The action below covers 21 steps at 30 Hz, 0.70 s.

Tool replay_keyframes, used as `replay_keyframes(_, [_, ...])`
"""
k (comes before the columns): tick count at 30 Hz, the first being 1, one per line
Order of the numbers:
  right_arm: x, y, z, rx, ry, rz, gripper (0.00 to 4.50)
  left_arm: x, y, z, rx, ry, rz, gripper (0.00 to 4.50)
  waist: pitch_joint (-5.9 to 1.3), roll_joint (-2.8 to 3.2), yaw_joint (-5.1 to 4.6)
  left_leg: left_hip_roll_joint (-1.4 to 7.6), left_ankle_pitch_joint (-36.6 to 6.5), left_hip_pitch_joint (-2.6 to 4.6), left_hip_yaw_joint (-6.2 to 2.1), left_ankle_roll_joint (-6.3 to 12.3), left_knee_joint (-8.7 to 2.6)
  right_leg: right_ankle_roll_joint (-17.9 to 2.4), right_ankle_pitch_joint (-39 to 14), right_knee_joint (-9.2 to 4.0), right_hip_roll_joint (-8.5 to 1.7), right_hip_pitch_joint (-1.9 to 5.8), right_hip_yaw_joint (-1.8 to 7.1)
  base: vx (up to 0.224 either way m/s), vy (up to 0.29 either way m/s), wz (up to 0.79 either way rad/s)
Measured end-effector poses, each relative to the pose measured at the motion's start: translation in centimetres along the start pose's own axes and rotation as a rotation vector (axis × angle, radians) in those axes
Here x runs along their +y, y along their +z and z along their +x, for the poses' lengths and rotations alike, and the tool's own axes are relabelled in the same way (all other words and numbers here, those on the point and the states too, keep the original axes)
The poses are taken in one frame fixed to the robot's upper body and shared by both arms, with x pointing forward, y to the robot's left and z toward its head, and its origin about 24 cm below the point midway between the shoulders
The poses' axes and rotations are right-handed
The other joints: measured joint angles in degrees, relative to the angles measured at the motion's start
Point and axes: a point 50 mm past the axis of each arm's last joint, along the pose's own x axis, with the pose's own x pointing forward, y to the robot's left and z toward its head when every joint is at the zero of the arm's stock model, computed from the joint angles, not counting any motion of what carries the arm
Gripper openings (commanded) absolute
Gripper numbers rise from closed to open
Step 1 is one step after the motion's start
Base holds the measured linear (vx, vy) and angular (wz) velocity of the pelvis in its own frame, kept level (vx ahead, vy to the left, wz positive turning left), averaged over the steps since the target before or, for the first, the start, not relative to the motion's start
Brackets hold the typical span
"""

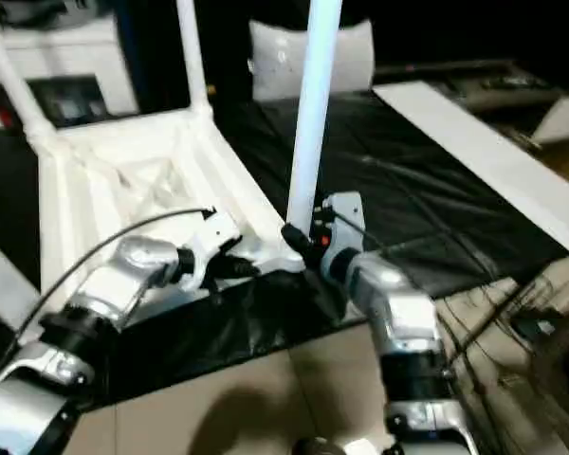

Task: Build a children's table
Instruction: Rotate leg to tighten

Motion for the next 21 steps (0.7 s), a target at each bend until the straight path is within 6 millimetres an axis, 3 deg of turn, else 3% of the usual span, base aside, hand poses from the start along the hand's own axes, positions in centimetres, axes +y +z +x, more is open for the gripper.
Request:
replay_keyframes(2, [-0.2, -0.1, -0.2, 0.000, 0.001, -0.006, 2.92, 0.3, 0.1, -0.3, 0.000, 0.006, 0.032, 0.00, -0.07, 0.35, -0.15, 0.72, 0.0, -0.84, -0.49, -0.06, -0.36, 0.0, 0.0, -1.31, 0.23, 0.21, -1.17, 0.027, 0.008, -0.08])
replay_keyframes(5, [-0.7, -0.5, -1.1, 0.011, 0.021, -0.021, 3.08, 0.2, 0.1, -0.2, -0.008, -0.002, 0.082, 0.00, -0.06, 0.25, 0.08, 0.32, 0.3, -0.71, 0.00, -0.47, -0.43, -0.2, 0.5, -1.09, 0.20, 0.15, -0.01, 0.000, 0.000, 0.00])
replay_keyframes(7, [-0.8, -0.8, -1.5, 0.017, 0.040, -0.022, 3.33, 0.5, 0.1, -0.6, -0.006, 0.007, 0.113, 0.00, -0.05, 0.22, 0.30, 0.07, 0.3, -0.80, 0.03, -0.43, -0.53, -0.2, 0.5, -0.96, 0.02, 0.02, 0.18, 0.000, 0.000, 0.00])
replay_keyframes(10, [-1.3, -0.9, -3.1, 0.022, 0.091, -0.048, 3.48, 1.1, 0.0, -1.2, -0.016, 0.009, 0.165, 0.00, -0.08, -0.21, 1.35, -0.32, 0.2, -0.88, 0.22, -0.09, -0.58, -0.5, 1.4, -0.40, -0.04, -0.44, 1.37, 0.000, 0.000, 0.00])
replay_keyframes(11, [-1.5, -1.0, -3.7, 0.024, 0.108, -0.049, 3.54, 1.4, -0.2, -1.8, -0.013, 0.001, 0.177, 0.00, -0.08, -0.23, 1.75, -0.30, 0.3, -0.92, 0.27, 0.12, -0.70, -0.5, 1.3, -0.31, 0.01, -0.63, 1.43, 0.000, 0.000, 0.00])
replay_keyframes(13, [-1.7, -0.9, -4.5, 0.022, 0.127, -0.057, 3.86, 1.6, -0.2, -2.3, -0.015, -0.011, 0.189, 0.54, -0.08, -0.23, 2.20, -0.24, 0.3, -1.09, 0.33, 0.12, -0.91, -0.5, 1.1, -0.15, 0.05, -0.99, 1.47, 0.000, 0.000, 0.00])
replay_keyframes(16, [-1.7, -1.2, -5.7, 0.016, 0.144, -0.085, 4.02, 1.5, -0.8, -3.4, -0.044, -0.040, 0.188, 0.57, -0.10, -0.29, 3.14, -0.25, 0.3, -1.12, 0.58, 0.09, -1.00, -0.9, 0.7, 0.83, 0.02, -1.72, 1.75, 0.000, 0.000, 0.00])
replay_keyframes(18, [-1.5, -1.5, -6.2, 0.008, 0.144, -0.097, 4.26, 1.2, -0.8, -3.8, -0.100, -0.041, 0.170, 0.84, -0.10, -0.29, 3.83, -0.30, 0.3, -1.14, 0.62, 0.01, -1.05, -1.1, 0.4, 1.30, 0.03, -2.00, 1.77, 0.000, 0.000, 0.00])
replay_keyframes(21, [-0.7, -1.4, -6.5, -0.006, 0.151, -0.123, 4.48, 0.8, 1.4, -4.4, -0.288, 0.032, 0.136, 1.02, -0.13, -0.25, 4.90, -0.20, 0.5, -0.83, 0.65, -0.21, -1.11, -1.0, 0.1, 1.51, 0.10, -1.88, 1.76, 0.000, 0.000, 0.00])
